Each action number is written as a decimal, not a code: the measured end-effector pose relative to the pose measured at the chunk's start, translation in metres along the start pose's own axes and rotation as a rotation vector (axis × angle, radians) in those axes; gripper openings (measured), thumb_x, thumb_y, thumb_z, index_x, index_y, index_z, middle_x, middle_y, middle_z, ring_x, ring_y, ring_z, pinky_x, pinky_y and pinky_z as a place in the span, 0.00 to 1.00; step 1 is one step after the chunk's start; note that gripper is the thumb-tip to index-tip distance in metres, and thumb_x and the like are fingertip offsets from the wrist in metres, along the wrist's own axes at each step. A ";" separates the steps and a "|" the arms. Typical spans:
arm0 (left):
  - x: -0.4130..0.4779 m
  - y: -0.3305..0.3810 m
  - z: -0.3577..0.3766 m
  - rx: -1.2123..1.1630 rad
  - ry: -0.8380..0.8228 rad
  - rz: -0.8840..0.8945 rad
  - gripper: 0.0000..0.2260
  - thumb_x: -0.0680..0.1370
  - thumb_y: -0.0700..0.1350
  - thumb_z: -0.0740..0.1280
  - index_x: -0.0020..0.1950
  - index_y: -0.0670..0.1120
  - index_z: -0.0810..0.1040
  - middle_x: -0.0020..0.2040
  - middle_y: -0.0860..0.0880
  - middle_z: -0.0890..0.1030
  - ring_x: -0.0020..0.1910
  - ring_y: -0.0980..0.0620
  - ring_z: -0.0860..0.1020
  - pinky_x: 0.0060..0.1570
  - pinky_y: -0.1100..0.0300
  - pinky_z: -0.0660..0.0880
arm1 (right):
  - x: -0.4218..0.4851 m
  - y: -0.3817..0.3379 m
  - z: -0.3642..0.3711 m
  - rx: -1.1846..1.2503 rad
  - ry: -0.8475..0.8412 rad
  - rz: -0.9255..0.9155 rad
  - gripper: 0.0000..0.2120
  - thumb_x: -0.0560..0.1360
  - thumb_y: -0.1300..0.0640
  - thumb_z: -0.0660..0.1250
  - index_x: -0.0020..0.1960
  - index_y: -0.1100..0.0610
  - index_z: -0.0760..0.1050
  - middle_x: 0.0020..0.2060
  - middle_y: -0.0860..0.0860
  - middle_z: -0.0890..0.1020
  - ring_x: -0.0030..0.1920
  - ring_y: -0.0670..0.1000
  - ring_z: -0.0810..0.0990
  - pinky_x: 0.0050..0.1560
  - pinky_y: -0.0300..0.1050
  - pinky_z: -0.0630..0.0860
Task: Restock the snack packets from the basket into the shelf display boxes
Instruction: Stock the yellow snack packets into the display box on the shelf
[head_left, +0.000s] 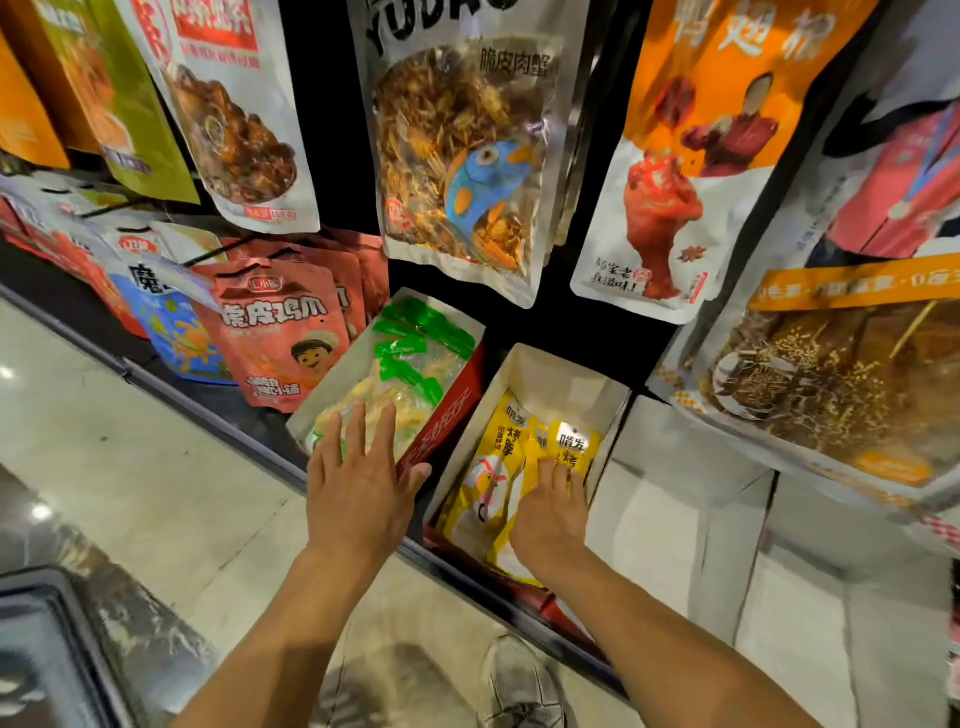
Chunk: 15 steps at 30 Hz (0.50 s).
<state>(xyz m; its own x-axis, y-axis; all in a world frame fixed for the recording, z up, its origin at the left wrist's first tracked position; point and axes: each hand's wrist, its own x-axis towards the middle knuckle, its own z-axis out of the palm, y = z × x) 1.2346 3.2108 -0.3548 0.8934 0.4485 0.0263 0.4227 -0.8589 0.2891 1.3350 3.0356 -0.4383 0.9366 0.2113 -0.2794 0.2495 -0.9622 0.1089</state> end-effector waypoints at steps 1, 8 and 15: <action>0.000 0.001 0.000 0.012 0.010 0.014 0.34 0.81 0.65 0.54 0.83 0.52 0.50 0.83 0.45 0.51 0.81 0.41 0.47 0.77 0.45 0.50 | 0.002 0.000 0.005 -0.047 -0.019 -0.004 0.21 0.78 0.55 0.57 0.69 0.59 0.71 0.72 0.60 0.62 0.71 0.60 0.62 0.73 0.53 0.56; -0.003 -0.006 0.010 0.100 -0.015 0.017 0.33 0.81 0.64 0.53 0.83 0.52 0.51 0.83 0.46 0.51 0.82 0.43 0.47 0.78 0.47 0.50 | 0.000 -0.002 0.016 -0.156 -0.059 -0.087 0.30 0.77 0.58 0.59 0.76 0.63 0.55 0.73 0.63 0.62 0.71 0.62 0.64 0.72 0.55 0.61; -0.026 -0.017 -0.046 0.203 0.077 -0.020 0.29 0.79 0.61 0.62 0.77 0.49 0.66 0.76 0.47 0.70 0.77 0.44 0.64 0.73 0.46 0.63 | -0.033 0.012 -0.068 -0.051 0.110 -0.207 0.29 0.77 0.49 0.61 0.75 0.57 0.59 0.72 0.58 0.65 0.70 0.59 0.66 0.71 0.54 0.62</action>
<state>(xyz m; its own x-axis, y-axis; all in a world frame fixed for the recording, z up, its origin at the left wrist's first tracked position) 1.1973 3.2249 -0.3158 0.8738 0.4764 0.0975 0.4687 -0.8786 0.0920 1.3238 3.0290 -0.3625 0.8845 0.4234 -0.1957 0.4488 -0.8869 0.1093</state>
